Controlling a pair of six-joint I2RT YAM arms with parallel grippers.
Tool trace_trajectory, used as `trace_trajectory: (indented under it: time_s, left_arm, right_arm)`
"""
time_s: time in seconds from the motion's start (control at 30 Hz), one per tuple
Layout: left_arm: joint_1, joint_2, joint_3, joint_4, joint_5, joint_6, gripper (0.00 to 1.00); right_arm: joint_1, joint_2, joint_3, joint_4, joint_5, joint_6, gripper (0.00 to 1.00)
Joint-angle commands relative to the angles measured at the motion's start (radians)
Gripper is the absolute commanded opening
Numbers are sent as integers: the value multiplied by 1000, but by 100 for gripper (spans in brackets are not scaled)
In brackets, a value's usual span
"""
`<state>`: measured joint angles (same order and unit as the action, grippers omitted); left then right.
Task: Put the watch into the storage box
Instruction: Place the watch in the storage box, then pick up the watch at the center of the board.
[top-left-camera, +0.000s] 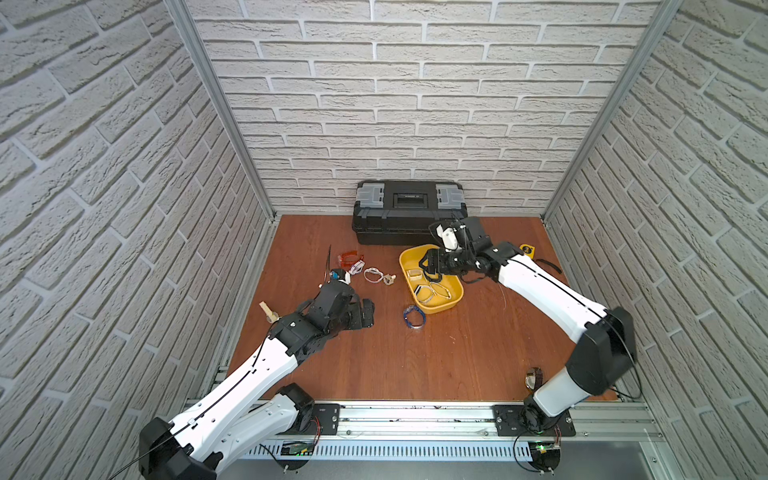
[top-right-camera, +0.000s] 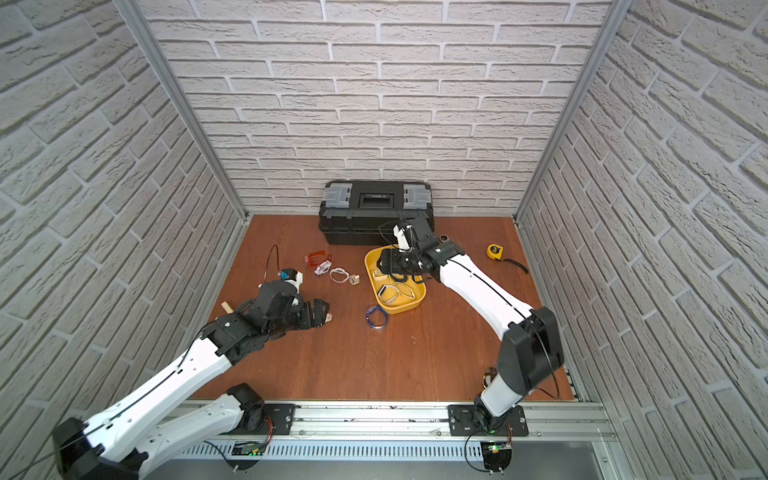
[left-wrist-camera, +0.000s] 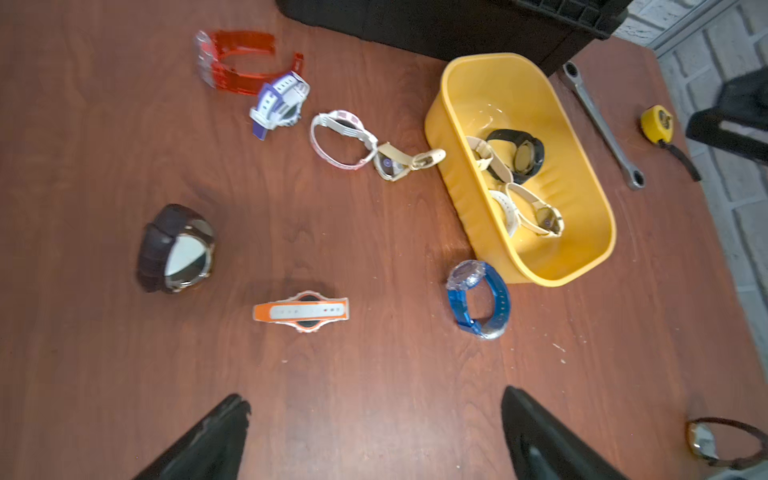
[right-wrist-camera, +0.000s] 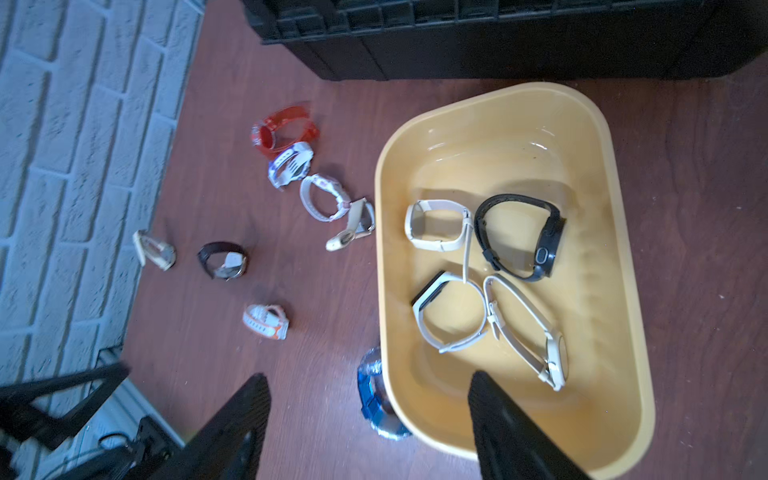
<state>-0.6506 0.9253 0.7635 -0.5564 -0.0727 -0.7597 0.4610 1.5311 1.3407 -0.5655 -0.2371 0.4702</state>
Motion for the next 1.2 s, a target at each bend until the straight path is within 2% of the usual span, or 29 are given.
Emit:
trace_trajectory:
  time_s: [0.0, 0.07, 0.2, 0.3, 0.37, 0.53, 0.77, 0.93, 1.17]
  left_arm:
    - [0, 73, -17, 171, 166, -34, 98]
    - [-14, 139, -4, 183, 172, -25, 98]
    - [-41, 256, 7, 228, 195, -30, 98]
    - [-60, 339, 17, 270, 205, -35, 96]
    - [-65, 389, 29, 289, 206, -41, 95]
    - [-78, 505, 61, 325, 203, -57, 88]
    - [-112, 613, 108, 343, 176, -78, 79]
    - [-126, 660, 122, 339, 160, -83, 74]
    - [-126, 670, 103, 328, 127, -97, 74]
  right_arm:
    - [4, -113, -124, 36, -65, -62, 80]
    - [4, -196, -198, 10, -37, -82, 83]
    - [-14, -341, -342, -45, 165, -66, 89]
    - [-91, -373, -382, -50, 166, -28, 90]
    - [-135, -353, -385, -30, 139, -18, 89]
    - [-191, -172, -314, -35, 51, -53, 87]
    - [-206, 20, -259, -18, 32, -65, 73]
    - [-204, 48, -277, 17, 11, -29, 70]
    - [-181, 60, -310, 82, -29, 13, 67]
